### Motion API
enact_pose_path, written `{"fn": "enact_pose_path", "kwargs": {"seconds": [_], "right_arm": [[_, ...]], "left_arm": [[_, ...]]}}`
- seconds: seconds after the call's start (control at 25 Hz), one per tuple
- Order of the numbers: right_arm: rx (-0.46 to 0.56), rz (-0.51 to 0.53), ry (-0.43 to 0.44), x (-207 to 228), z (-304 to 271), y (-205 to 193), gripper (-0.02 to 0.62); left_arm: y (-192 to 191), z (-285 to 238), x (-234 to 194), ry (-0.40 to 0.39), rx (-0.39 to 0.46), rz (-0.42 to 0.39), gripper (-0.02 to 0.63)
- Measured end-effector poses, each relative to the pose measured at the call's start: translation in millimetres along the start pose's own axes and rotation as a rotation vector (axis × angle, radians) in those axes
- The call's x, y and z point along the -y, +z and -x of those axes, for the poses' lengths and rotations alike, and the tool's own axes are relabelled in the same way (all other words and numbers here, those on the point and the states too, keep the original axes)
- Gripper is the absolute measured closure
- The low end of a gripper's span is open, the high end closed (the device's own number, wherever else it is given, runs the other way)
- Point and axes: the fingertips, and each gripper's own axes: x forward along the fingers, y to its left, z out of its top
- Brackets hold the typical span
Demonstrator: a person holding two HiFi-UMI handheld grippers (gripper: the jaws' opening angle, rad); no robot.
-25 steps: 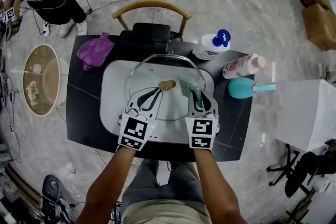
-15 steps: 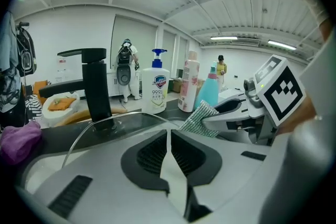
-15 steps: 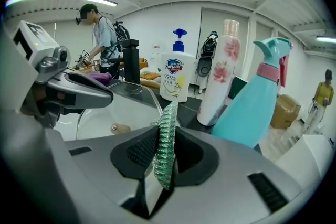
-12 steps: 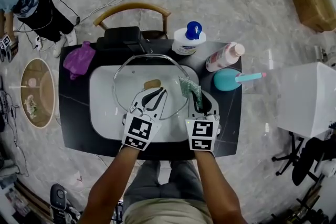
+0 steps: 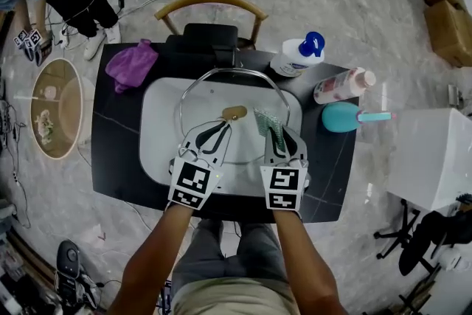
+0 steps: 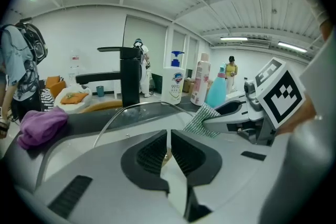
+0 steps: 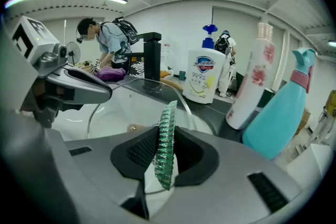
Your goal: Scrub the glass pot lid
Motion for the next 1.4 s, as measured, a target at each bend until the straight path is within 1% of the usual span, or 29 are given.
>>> {"fn": "enact_pose_path", "kwargs": {"seconds": [0.12,0.32,0.44,0.6,0.76,0.96,1.12,1.28,1.4], "right_arm": [[0.002,0.027,0.054,-38,-10,6,0.506],[0.057,0.120,0.132,-100,-21,36,0.508],[0.065,0.156,0.204,-143,-30,46,0.508],[0.048,0.164,0.286,-190,-38,47,0.508],[0.054,0.169,0.324,-215,-37,48,0.508],[0.042,0.166,0.331,-211,-35,42,0.508],[0.013,0.135,0.313,-189,-33,30,0.508],[-0.021,0.107,0.268,-148,-28,13,0.508],[-0.055,0.074,0.207,-101,-23,-8,0.508]], "left_arm": [[-14,21,-22,0.042,-0.004,0.027,0.571],[-36,62,-65,0.134,-0.009,0.083,0.571],[-46,84,-87,0.183,-0.008,0.115,0.571],[-53,103,-104,0.220,-0.003,0.134,0.571],[-56,113,-111,0.236,0.000,0.143,0.571],[-57,110,-109,0.231,-0.010,0.141,0.571],[-51,95,-95,0.205,-0.020,0.125,0.571],[-39,68,-70,0.150,-0.028,0.093,0.571],[-29,44,-47,0.096,-0.035,0.064,0.571]]}}
